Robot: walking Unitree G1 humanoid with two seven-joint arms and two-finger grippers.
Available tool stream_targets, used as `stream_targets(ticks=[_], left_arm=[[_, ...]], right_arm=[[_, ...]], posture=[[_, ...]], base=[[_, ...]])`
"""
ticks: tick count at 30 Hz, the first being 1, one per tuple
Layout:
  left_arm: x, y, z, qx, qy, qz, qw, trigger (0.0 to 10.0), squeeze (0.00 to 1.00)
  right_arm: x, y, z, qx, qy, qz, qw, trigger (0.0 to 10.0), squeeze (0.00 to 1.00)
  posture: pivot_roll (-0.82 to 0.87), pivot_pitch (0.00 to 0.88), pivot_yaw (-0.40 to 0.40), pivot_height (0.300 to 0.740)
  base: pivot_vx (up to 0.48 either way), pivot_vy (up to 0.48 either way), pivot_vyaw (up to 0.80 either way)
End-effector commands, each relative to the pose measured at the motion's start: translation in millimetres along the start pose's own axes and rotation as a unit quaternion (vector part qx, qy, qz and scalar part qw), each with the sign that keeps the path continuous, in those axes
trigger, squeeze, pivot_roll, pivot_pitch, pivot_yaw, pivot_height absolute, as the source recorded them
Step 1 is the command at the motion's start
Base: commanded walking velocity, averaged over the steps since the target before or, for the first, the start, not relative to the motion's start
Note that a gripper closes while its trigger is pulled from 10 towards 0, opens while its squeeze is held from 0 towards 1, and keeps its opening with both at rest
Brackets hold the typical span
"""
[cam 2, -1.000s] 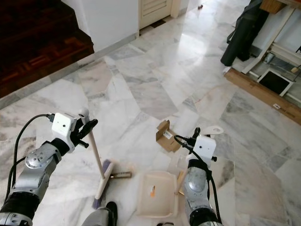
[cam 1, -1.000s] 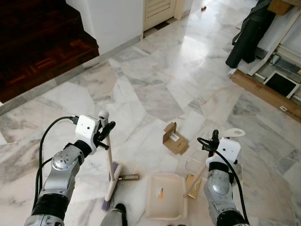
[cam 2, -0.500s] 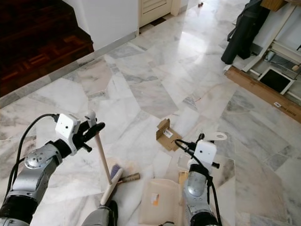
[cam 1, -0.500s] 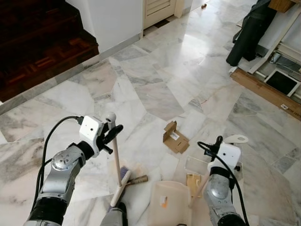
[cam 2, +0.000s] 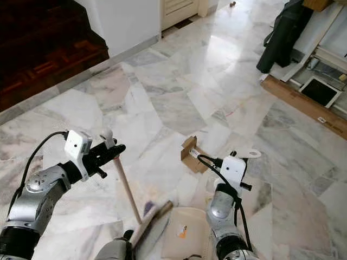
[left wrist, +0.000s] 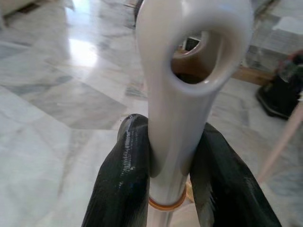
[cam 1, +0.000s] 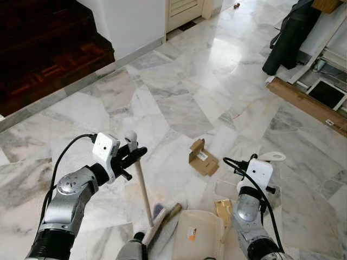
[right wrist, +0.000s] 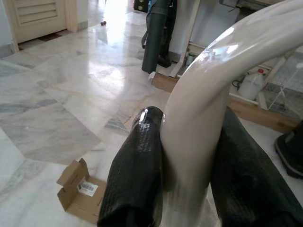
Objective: Sweep floor
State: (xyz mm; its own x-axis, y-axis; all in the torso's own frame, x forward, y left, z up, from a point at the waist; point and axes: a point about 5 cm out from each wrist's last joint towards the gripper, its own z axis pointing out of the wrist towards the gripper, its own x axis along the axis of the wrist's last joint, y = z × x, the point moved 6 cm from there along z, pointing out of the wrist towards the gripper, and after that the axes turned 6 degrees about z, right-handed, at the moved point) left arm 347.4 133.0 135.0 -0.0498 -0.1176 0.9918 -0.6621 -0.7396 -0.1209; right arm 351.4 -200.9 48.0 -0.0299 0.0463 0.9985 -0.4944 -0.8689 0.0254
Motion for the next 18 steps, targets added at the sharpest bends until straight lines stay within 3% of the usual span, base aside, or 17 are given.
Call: stream_targets(ticks=[1, 7, 10, 14, 18], left_arm=[[-2.9, 16.7, 0.7, -0.042, -0.002, -0.046, 0.998, 10.0, 0.0], [11.0, 19.3, 0.1, -0.059, 0.026, -0.106, 0.992, 10.0, 0.0], [22.8, 11.7, 0.2, -0.046, 0.055, -0.141, 0.987, 10.0, 0.0], [34.7, 1.0, 0.0, -0.023, 0.079, -0.145, 0.986, 10.0, 0.0], [58.3, -20.8, -3.8, 0.027, 0.117, -0.12, 0.985, 10.0, 0.0]], right_arm=[[-18.5, 8.9, -6.5, -0.003, -0.029, -0.043, 0.999, 10.0, 0.0], [-17.8, 7.7, -6.5, -0.006, -0.029, -0.039, 0.999, 10.0, 0.0], [-17.8, 7.5, -6.5, -0.007, -0.03, -0.039, 0.999, 10.0, 0.0], [-19.5, 10.0, -7.1, -0.011, -0.032, -0.039, 0.999, 10.0, 0.0], [-21.5, 9.9, -8.7, -0.007, -0.035, -0.042, 0.999, 10.0, 0.0]], posture=[[0.25, 0.249, -0.052, 0.74], [0.25, 0.249, -0.052, 0.74], [0.24, 0.253, -0.052, 0.74], [0.25, 0.256, -0.052, 0.74], [0.25, 0.256, -0.054, 0.74]], base=[[0.0, 0.0, 0.0], [0.0, 0.0, 0.0], [0.0, 0.0, 0.0], [0.0, 0.0, 0.0], [0.0, 0.0, 0.0]])
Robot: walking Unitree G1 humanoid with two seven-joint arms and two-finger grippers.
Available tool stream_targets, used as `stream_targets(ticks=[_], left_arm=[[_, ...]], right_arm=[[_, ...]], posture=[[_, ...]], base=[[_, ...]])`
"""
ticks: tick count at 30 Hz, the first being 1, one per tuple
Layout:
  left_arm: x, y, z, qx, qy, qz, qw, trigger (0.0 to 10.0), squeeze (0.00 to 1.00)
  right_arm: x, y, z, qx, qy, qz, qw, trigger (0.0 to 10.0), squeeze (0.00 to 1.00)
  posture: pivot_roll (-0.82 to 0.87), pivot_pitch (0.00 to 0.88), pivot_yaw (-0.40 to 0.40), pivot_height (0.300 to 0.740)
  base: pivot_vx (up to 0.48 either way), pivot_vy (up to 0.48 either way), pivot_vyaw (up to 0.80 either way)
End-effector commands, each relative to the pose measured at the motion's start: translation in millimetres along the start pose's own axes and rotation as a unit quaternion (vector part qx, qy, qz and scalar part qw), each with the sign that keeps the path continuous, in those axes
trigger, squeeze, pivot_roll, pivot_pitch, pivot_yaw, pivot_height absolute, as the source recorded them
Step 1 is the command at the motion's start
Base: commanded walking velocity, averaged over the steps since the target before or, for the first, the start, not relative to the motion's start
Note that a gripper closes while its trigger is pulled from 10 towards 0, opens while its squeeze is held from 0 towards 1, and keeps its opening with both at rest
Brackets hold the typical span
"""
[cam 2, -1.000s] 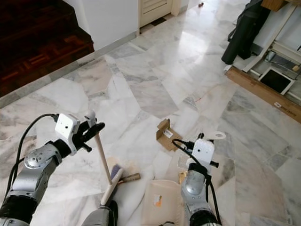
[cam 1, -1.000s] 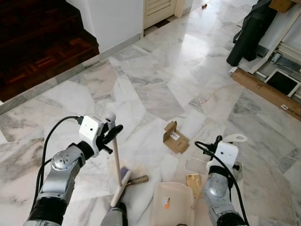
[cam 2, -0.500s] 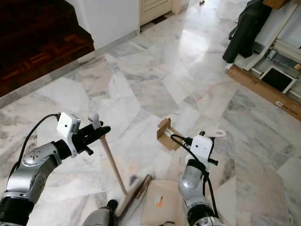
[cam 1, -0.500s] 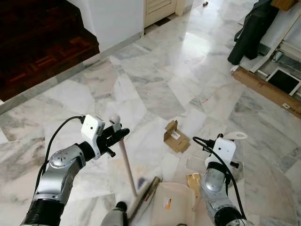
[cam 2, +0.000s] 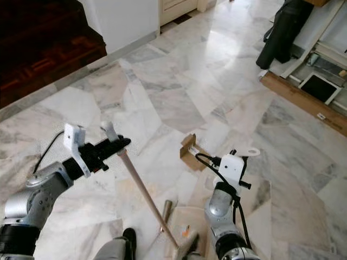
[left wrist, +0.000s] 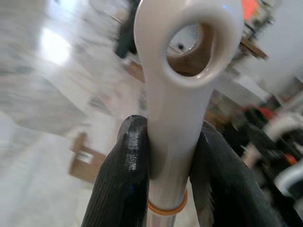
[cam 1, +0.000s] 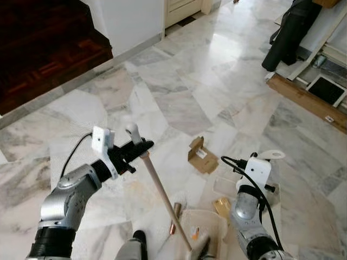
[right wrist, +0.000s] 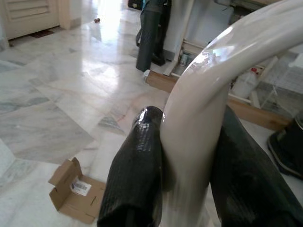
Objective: Sweep floor
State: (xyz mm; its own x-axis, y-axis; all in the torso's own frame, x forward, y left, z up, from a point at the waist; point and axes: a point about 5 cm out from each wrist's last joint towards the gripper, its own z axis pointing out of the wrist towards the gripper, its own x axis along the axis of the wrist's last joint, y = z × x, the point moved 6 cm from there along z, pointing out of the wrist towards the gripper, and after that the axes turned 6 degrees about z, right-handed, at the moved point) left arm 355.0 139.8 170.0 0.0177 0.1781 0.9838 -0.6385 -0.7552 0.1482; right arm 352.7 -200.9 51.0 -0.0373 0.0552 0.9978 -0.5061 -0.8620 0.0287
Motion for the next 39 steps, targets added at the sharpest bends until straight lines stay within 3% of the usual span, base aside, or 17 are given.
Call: stream_targets(ticks=[1, 2, 3, 5, 7, 10, 13, 15, 18, 23, 25, 32, 39], left_arm=[[25.8, 0.2, 0.3, 0.001, 0.047, 0.013, 0.999, 10.0, 0.0], [42.2, -12.0, 0.3, 0.046, 0.068, 0.064, 0.995, 10.0, 0.0], [42.2, -12.0, 0.3, 0.046, 0.068, 0.064, 0.995, 10.0, 0.0], [60.9, -23.3, -2.2, 0.091, 0.088, 0.114, 0.985, 10.0, 0.0], [78.2, -35.4, -8.7, 0.139, 0.096, 0.195, 0.966, 10.0, 0.0], [83.1, -49.7, -17.6, 0.181, 0.096, 0.237, 0.95, 10.0, 0.0], [74.1, -53.8, -18.8, 0.183, 0.068, 0.272, 0.942, 10.0, 0.0], [42.1, -51.7, -16.8, 0.154, 0.011, 0.285, 0.946, 10.0, 0.0], [14.2, -48.9, -14.9, 0.138, -0.013, 0.247, 0.959, 10.0, 0.0], [-13.0, -44.6, -8.8, 0.133, -0.031, 0.214, 0.967, 10.0, 0.0], [-25.5, -39.6, -2.7, 0.125, -0.039, 0.175, 0.976, 10.0, 0.0], [-39.9, -24.5, 10.0, 0.091, -0.049, 0.126, 0.987, 10.0, 0.0], [-32.3, -19.7, 16.9, 0.073, -0.015, 0.021, 0.997, 10.0, 0.0]], right_arm=[[-24.5, 10.6, -10.1, 0.0, -0.04, -0.04, 0.998, 10.0, 0.0], [-24.8, 10.6, -10.2, -0.001, -0.041, -0.04, 0.998, 10.0, 0.0], [-24.8, 10.6, -10.2, -0.001, -0.041, -0.04, 0.998, 10.0, 0.0], [-25.0, 10.1, -10.5, 0.0, -0.041, -0.041, 0.998, 10.0, 0.0], [-24.6, 7.8, -11.4, 0.005, -0.039, -0.041, 0.998, 10.0, 0.0], [-25.3, 7.2, -12.5, 0.007, -0.04, -0.037, 0.998, 10.0, 0.0], [-25.8, 7.1, -13.6, 0.008, -0.04, -0.036, 0.999, 10.0, 0.0], [-26.1, 6.9, -14.6, 0.01, -0.039, -0.035, 0.999, 10.0, 0.0], [-26.3, 8.8, -15.0, 0.01, -0.038, -0.033, 0.999, 10.0, 0.0], [-26.1, 11.6, -15.3, 0.008, -0.035, -0.032, 0.999, 10.0, 0.0], [-25.1, 14.1, -14.2, 0.005, -0.032, -0.032, 0.999, 10.0, 0.0], [-23.0, 21.6, -10.6, -0.004, -0.026, -0.032, 0.999, 10.0, 0.0], [-22.6, 15.9, -12.9, 0.003, -0.025, -0.036, 0.999, 10.0, 0.0]], posture=[[0.25, 0.256, -0.054, 0.74], [0.25, 0.256, -0.054, 0.74], [0.25, 0.256, -0.054, 0.74], [0.25, 0.257, -0.055, 0.74], [0.25, 0.261, -0.054, 0.74], [0.24, 0.268, -0.054, 0.74], [0.24, 0.269, -0.053, 0.74], [0.23, 0.274, -0.054, 0.74], [0.22, 0.279, -0.054, 0.74], [0.21, 0.277, -0.057, 0.74], [0.19, 0.278, -0.061, 0.74], [0.19, 0.272, -0.062, 0.74], [0.19, 0.271, -0.059, 0.74]], base=[[0.0, 0.0, 0.0], [0.0, 0.0, 0.0], [0.0, 0.0, 0.0], [0.0, 0.0, 0.0], [0.0, 0.0, 0.0], [0.0, 0.0, 0.0], [0.0, 0.0, 0.0], [0.0, 0.0, 0.0], [0.0, 0.0, 0.0], [0.0, 0.0, 0.0], [0.0, 0.0, 0.0], [0.0, 0.0, 0.0], [0.0, 0.0, 0.0]])
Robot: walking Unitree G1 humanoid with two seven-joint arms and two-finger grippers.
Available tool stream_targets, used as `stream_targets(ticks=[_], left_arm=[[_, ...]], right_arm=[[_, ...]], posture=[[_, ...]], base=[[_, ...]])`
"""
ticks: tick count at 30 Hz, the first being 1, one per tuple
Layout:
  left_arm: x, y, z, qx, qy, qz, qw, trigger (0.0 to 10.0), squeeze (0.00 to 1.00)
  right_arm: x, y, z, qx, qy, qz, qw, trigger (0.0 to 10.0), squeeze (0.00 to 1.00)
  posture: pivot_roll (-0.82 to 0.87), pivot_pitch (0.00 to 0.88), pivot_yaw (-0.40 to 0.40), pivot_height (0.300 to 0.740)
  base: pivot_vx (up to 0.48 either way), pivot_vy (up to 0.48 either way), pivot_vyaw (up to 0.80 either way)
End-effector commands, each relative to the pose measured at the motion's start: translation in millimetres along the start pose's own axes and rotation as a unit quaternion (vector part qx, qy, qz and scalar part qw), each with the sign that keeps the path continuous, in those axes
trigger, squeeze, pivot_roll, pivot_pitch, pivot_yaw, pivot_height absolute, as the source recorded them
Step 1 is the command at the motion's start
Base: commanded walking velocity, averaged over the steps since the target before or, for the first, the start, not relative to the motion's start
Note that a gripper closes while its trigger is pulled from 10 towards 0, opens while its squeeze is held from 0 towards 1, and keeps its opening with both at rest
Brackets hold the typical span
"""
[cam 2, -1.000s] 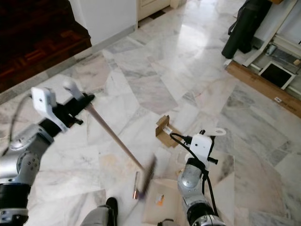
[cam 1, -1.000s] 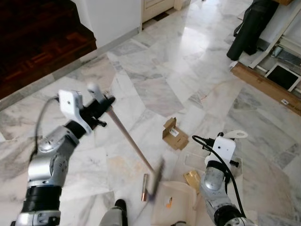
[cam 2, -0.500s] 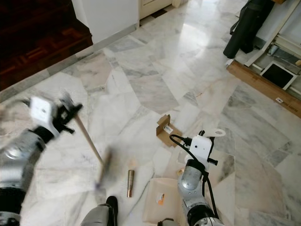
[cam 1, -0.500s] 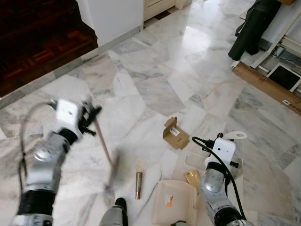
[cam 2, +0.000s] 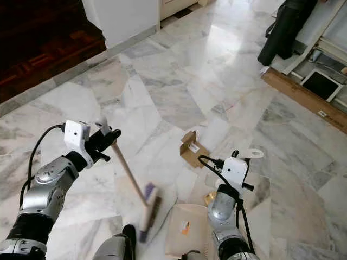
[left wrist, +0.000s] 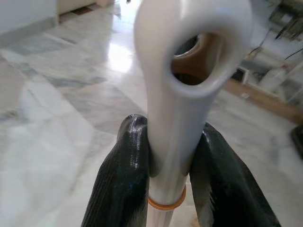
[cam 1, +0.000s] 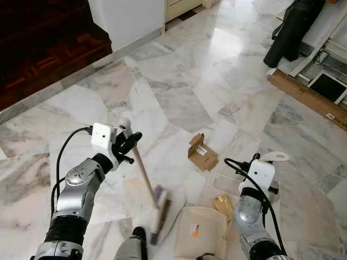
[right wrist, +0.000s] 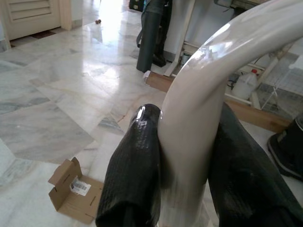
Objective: Sweep floor
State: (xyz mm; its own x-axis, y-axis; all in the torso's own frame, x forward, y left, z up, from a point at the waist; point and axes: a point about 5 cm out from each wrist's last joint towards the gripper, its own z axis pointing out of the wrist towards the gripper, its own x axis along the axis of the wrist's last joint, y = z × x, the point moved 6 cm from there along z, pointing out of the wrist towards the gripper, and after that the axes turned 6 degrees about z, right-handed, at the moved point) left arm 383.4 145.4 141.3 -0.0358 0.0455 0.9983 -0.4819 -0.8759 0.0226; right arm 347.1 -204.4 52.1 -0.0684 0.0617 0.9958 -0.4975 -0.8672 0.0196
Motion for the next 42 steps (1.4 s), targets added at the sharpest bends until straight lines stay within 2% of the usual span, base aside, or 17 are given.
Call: stream_targets(ticks=[1, 6, 13, 15, 16, 18, 19, 22, 24, 28, 33, 37, 38, 40, 42], left_arm=[[-4.6, 7.8, 0.2, -0.022, -0.003, -0.049, 0.999, 10.0, 0.0], [3.1, 10.2, -1.3, -0.044, 0.006, -0.104, 0.994, 10.0, 0.0], [13.5, 9.1, -2.3, -0.052, 0.022, -0.127, 0.99, 10.0, 0.0], [25.6, -3.6, -1.8, -0.019, 0.044, -0.097, 0.994, 10.0, 0.0], [25.6, -3.6, -1.8, -0.019, 0.044, -0.097, 0.994, 10.0, 0.0], [47.1, -27.0, -3.4, 0.047, 0.082, -0.04, 0.995, 10.0, 0.0], [50.9, -29.9, -4.2, 0.056, 0.087, -0.027, 0.994, 10.0, 0.0], [68.2, -37.4, -7.3, 0.089, 0.113, 0.014, 0.989, 10.0, 0.0], [82.6, -40.7, -11.5, 0.117, 0.131, 0.062, 0.982, 10.0, 0.0], [101.1, -46.9, -18.2, 0.146, 0.159, 0.087, 0.972, 10.0, 0.0], [112.1, -48.0, -19.6, 0.157, 0.179, 0.111, 0.965, 10.0, 0.0], [109.6, -42.6, -18.3, 0.162, 0.177, 0.139, 0.961, 10.0, 0.0], [107.1, -40.0, -18.0, 0.162, 0.176, 0.14, 0.961, 10.0, 0.0], [94.1, -26.3, -16.6, 0.151, 0.163, 0.159, 0.962, 10.0, 0.0], [85.3, -22.1, -15.8, 0.145, 0.153, 0.161, 0.964, 10.0, 0.0]], right_arm=[[-23.4, 10.1, -10.7, -0.001, -0.04, -0.041, 0.998, 10.0, 0.0], [-33.2, 4.8, -19.7, 0.009, -0.06, -0.041, 0.997, 10.0, 0.0], [-33.4, 0.4, -21.7, 0.013, -0.063, -0.036, 0.997, 10.0, 0.0], [-29.1, -1.4, -18.0, 0.014, -0.058, -0.024, 0.998, 10.0, 0.0], [-29.1, -1.4, -18.0, 0.014, -0.058, -0.024, 0.998, 10.0, 0.0], [-27.9, -0.2, -13.4, 0.011, -0.068, 0.015, 0.998, 10.0, 0.0], [-28.2, 0.7, -12.6, 0.008, -0.071, 0.023, 0.997, 10.0, 0.0], [-30.9, 3.3, -8.2, -0.008, -0.099, 0.093, 0.991, 10.0, 0.0], [-28.4, 5.5, -2.9, -0.018, -0.101, 0.111, 0.988, 10.0, 0.0], [-25.4, 10.4, 4.5, -0.035, -0.105, 0.137, 0.984, 10.0, 0.0], [-17.8, 17.5, 15.4, -0.045, -0.098, 0.168, 0.98, 10.0, 0.0], [-9.3, 21.4, 23.2, -0.048, -0.084, 0.187, 0.978, 10.0, 0.0], [-7.3, 22.2, 25.0, -0.048, -0.081, 0.19, 0.977, 10.0, 0.0], [2.6, 28.0, 30.7, -0.061, -0.064, 0.231, 0.969, 10.0, 0.0], [3.8, 29.6, 31.9, -0.068, -0.065, 0.245, 0.965, 10.0, 0.0]], posture=[[0.19, 0.271, -0.059, 0.74], [0.21, 0.275, -0.056, 0.74], [0.21, 0.275, -0.055, 0.74], [0.21, 0.271, -0.056, 0.74], [0.21, 0.271, -0.056, 0.74], [0.21, 0.26, -0.056, 0.74], [0.21, 0.26, -0.056, 0.74], [0.22, 0.247, -0.054, 0.74], [0.22, 0.233, -0.054, 0.74], [0.23, 0.211, -0.056, 0.74], [0.22, 0.186, -0.057, 0.74], [0.21, 0.17, -0.058, 0.74], [0.21, 0.159, -0.059, 0.74], [0.2, 0.145, -0.06, 0.74], [0.2, 0.135, -0.06, 0.74]], base=[[0.0, 0.0, 0.0], [0.0, 0.0, 0.0], [0.0, 0.0, 0.0], [0.0, 0.0, 0.0], [0.0, 0.0, 0.0], [0.0, 0.0, 0.0], [0.0, 0.0, 0.0], [0.0, 0.0, 0.0], [0.0, 0.0, 0.0], [0.0, 0.0, 0.0], [0.0, 0.0, 0.0], [0.0, 0.0, 0.0], [0.0, 0.0, 0.0], [0.0, 0.0, 0.0], [0.0, 0.0, 0.0]])
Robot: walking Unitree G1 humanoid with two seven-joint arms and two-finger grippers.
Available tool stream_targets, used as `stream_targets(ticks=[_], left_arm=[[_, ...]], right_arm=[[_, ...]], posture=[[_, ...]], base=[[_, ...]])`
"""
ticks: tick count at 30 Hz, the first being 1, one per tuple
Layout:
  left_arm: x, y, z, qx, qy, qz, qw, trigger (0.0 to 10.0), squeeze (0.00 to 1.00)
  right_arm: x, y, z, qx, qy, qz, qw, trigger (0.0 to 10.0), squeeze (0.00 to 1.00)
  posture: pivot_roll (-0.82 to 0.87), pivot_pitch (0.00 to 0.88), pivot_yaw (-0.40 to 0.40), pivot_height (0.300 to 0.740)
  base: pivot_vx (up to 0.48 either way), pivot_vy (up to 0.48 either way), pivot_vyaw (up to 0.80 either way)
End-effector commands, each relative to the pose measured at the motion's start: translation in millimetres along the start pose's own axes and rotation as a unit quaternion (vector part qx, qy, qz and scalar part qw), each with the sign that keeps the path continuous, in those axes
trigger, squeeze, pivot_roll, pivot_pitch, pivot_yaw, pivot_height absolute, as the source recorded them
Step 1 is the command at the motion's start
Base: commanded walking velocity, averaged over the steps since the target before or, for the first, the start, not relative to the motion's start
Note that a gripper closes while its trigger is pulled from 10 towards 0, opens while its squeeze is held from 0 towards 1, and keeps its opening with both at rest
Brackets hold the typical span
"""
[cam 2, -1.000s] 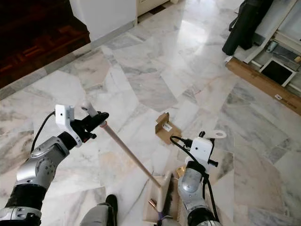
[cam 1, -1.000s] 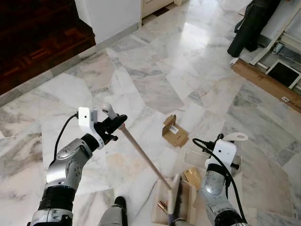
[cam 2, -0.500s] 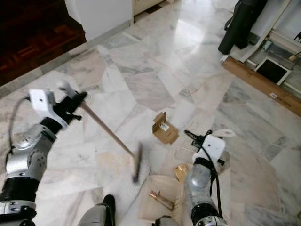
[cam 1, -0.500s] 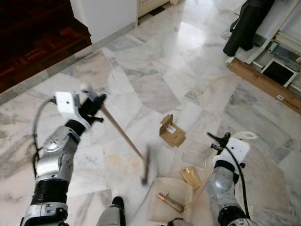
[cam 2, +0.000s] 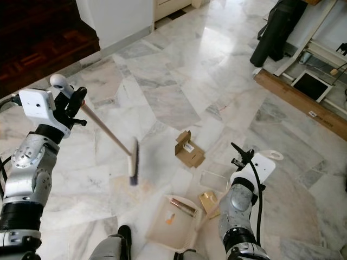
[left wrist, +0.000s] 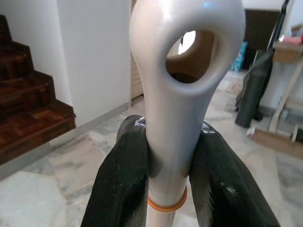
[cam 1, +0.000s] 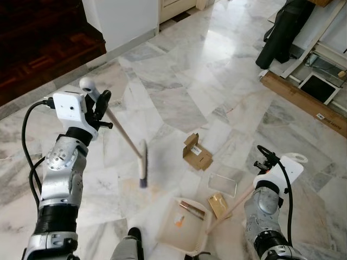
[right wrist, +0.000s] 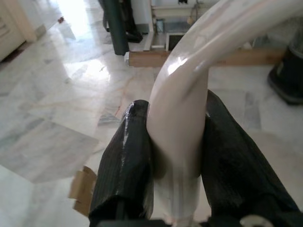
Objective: Sweep floor
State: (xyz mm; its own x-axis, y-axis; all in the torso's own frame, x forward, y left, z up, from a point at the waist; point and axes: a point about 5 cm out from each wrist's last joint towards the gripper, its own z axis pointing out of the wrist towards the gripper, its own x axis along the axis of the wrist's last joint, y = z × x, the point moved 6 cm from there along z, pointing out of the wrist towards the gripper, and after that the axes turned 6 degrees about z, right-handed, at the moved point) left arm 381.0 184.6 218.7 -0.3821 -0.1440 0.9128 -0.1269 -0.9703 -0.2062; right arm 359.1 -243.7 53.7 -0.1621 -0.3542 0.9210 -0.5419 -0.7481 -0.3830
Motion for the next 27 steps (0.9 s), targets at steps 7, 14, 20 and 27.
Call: stream_targets(ticks=[7, 14, 20, 27], left_arm=[[2.0, 12.0, 2.1, -0.016, 0.018, 0.014, 1.0, 10.0, 0.0], [-3.8, 27.0, 2.9, -0.075, 0.001, -0.001, 0.997, 10.0, 0.0], [9.5, 24.0, 7.0, -0.085, 0.016, -0.013, 0.996, 10.0, 0.0], [16.2, 17.6, 5.2, -0.16, -0.004, 0.085, 0.984, 10.0, 0.0]], right_arm=[[21.4, -8.9, 5.0, -0.004, 0.027, 0.101, 0.995, 10.0, 0.0], [37.5, -19.8, 8.2, 0.036, 0.049, 0.101, 0.993, 10.0, 0.0], [39.1, -20.7, 8.0, 0.045, 0.051, 0.093, 0.993, 10.0, 0.0], [40.1, -16.5, 8.7, 0.047, 0.052, 0.087, 0.994, 10.0, 0.0]], posture=[[0.19, 0.102, -0.058, 0.74], [0.19, 0.092, -0.072, 0.74], [0.19, 0.085, -0.082, 0.74], [0.2, 0.075, -0.086, 0.74]], base=[[0.0, 0.0, 0.0], [0.0, 0.0, 0.0], [0.0, 0.0, 0.0], [0.0, 0.0, 0.0]])
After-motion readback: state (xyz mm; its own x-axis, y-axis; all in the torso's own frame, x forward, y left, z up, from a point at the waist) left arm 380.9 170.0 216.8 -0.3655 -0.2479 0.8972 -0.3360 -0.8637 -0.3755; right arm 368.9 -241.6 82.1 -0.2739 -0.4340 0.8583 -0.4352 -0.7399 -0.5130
